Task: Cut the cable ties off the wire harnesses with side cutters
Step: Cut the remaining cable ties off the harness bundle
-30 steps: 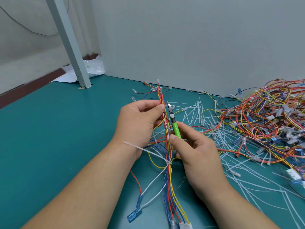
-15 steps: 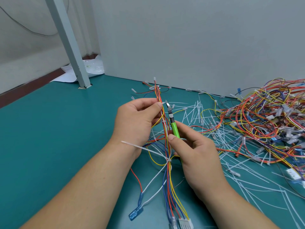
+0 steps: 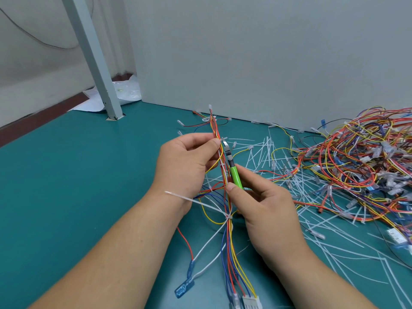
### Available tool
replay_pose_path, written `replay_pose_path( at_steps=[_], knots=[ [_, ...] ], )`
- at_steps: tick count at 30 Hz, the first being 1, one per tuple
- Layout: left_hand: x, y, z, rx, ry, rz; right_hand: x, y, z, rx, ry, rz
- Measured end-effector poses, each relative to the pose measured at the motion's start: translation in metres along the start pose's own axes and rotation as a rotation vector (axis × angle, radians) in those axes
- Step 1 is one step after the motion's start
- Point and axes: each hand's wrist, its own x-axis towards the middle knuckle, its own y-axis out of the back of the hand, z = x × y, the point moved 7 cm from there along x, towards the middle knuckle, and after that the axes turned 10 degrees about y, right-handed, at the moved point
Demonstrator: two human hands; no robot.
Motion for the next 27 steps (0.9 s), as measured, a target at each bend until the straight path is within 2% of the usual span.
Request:
replay_pose_path(
  at_steps=[27],
  knots=[
    [0.0001,-0.0013,-0.0018,0.013,0.011,-0.016,0.0014,-0.0014,0.0050,-0.017,0.025,-0.042]
  ],
)
